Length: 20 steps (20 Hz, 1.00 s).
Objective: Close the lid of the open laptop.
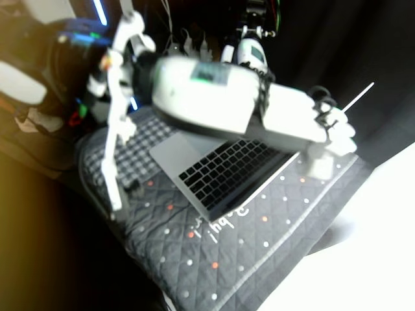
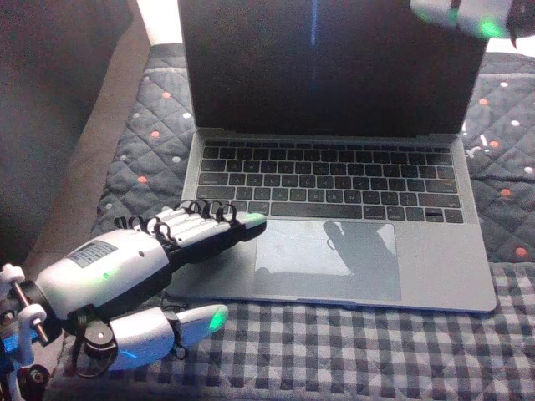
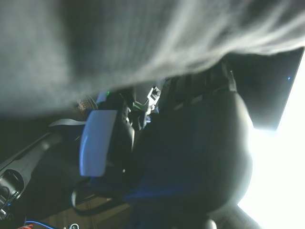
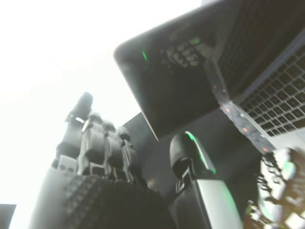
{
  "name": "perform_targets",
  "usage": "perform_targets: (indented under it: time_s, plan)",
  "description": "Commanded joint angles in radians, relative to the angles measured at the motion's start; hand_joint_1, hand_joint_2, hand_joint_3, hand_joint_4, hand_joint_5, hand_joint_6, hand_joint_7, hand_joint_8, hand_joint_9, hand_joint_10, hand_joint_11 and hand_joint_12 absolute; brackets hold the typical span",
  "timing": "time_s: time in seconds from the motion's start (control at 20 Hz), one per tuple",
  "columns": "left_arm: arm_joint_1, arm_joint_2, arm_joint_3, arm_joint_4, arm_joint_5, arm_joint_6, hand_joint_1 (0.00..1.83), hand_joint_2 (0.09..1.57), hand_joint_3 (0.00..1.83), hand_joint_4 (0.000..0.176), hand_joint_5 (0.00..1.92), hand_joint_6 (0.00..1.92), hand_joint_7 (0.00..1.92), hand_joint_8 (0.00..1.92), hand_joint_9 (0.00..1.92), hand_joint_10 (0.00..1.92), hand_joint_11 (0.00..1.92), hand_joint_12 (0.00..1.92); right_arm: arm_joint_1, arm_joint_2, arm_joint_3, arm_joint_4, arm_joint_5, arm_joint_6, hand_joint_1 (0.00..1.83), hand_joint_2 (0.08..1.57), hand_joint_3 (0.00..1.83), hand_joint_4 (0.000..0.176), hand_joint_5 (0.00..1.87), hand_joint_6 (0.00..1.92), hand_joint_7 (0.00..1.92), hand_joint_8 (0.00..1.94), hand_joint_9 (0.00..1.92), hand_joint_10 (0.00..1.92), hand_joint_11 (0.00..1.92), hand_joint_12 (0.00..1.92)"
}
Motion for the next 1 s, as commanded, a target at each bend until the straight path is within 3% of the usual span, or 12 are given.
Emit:
perform_targets:
  time_s: [0.0,0.25,0.35,0.4,0.45,0.55,0.7,0.75,0.8,0.85,0.9,0.95]
  plan:
    - [0.006,-0.017,-0.004,0.006,0.034,-0.015,0.43,1.44,0.00,0.029,0.12,0.00,0.13,0.00,0.03,0.41,0.00,1.03,0.011,0.026,-0.013,-0.020,0.109,-0.003,0.57,1.38,0.00,0.000,0.06,1.20,0.21,0.84,0.38,1.30,0.28,1.86]
    - [0.011,-0.015,-0.005,-0.002,0.027,-0.015,0.42,1.44,0.00,0.025,0.13,0.01,0.14,0.01,0.04,0.42,0.00,1.02,-0.013,0.088,-0.104,-0.114,0.115,0.005,0.50,1.38,0.00,0.000,0.09,1.21,0.55,0.93,0.62,1.34,0.45,1.82]
    - [0.015,-0.011,-0.007,-0.007,0.020,-0.015,0.45,1.44,0.00,0.019,0.13,0.01,0.14,0.01,0.04,0.42,0.00,1.02,-0.023,0.090,-0.095,-0.261,0.122,0.200,0.48,1.38,0.00,0.000,0.09,1.22,0.63,1.05,0.65,1.42,0.46,1.87]
    - [0.018,-0.009,-0.008,-0.010,0.016,-0.015,0.44,1.44,0.00,0.027,0.13,0.00,0.12,0.00,0.02,0.41,0.00,0.96,-0.027,0.090,-0.094,-0.275,0.123,0.215,0.42,1.40,0.01,0.000,0.07,1.13,0.69,1.15,0.65,1.45,0.38,1.91]
    - [0.019,-0.009,-0.008,-0.012,0.016,-0.015,0.46,1.44,0.00,0.031,0.13,0.00,0.12,0.00,0.02,0.40,0.00,0.91,-0.027,0.090,-0.094,-0.287,0.123,0.215,0.47,1.40,0.00,0.000,0.05,1.11,0.43,1.07,0.54,1.45,0.39,1.88]
    - [0.019,-0.010,-0.007,-0.012,0.022,-0.015,0.43,1.45,0.00,0.017,0.13,0.00,0.14,0.00,0.04,0.40,0.00,0.99,-0.032,0.091,-0.091,-0.288,0.124,0.214,0.49,1.43,0.01,0.000,0.01,1.01,0.20,0.80,0.40,1.32,0.36,1.80]
    - [0.018,-0.011,-0.005,-0.011,0.026,-0.014,0.43,1.44,0.00,0.024,0.13,0.00,0.15,0.00,0.05,0.40,0.00,1.02,-0.031,0.087,-0.081,-0.276,0.148,0.213,0.51,1.41,0.00,0.000,0.00,0.90,0.17,0.98,0.19,1.29,0.08,1.90]
    - [0.018,-0.011,-0.004,-0.011,0.025,-0.014,0.42,1.45,0.00,0.020,0.13,0.00,0.15,0.00,0.05,0.40,0.00,1.02,-0.031,0.086,-0.076,-0.268,0.165,0.212,0.44,1.41,0.00,0.000,0.00,0.84,0.07,0.71,0.04,0.90,0.02,1.74]
    - [0.018,-0.011,-0.004,-0.011,0.026,-0.014,0.44,1.44,0.00,0.017,0.13,0.00,0.14,0.00,0.05,0.41,0.00,1.04,-0.031,0.082,-0.073,-0.267,0.182,0.211,0.47,1.41,0.00,0.000,0.00,0.50,0.04,0.50,0.01,0.80,0.00,1.85]
    - [0.018,-0.012,-0.003,-0.011,0.029,-0.014,0.42,1.45,0.00,0.020,0.12,0.00,0.14,0.00,0.04,0.41,0.00,1.05,-0.026,0.076,-0.064,-0.259,0.191,0.210,0.48,1.41,0.00,0.000,0.00,0.22,0.04,0.40,0.00,0.99,0.17,1.91]
    - [0.018,-0.013,-0.002,-0.011,0.030,-0.014,0.42,1.45,0.00,0.009,0.13,0.00,0.14,0.00,0.04,0.41,0.00,1.05,-0.018,0.072,-0.056,-0.256,0.189,0.209,0.44,1.42,0.01,0.000,0.00,0.04,0.01,0.08,0.00,0.47,0.03,1.80]
    - [0.017,-0.016,-0.001,-0.011,0.033,-0.014,0.43,1.45,0.00,0.003,0.13,0.01,0.15,0.00,0.04,0.41,0.00,1.05,-0.004,0.065,-0.037,-0.240,0.178,0.208,0.42,1.42,0.00,0.000,0.00,0.01,0.00,0.01,0.00,0.09,0.01,1.69]
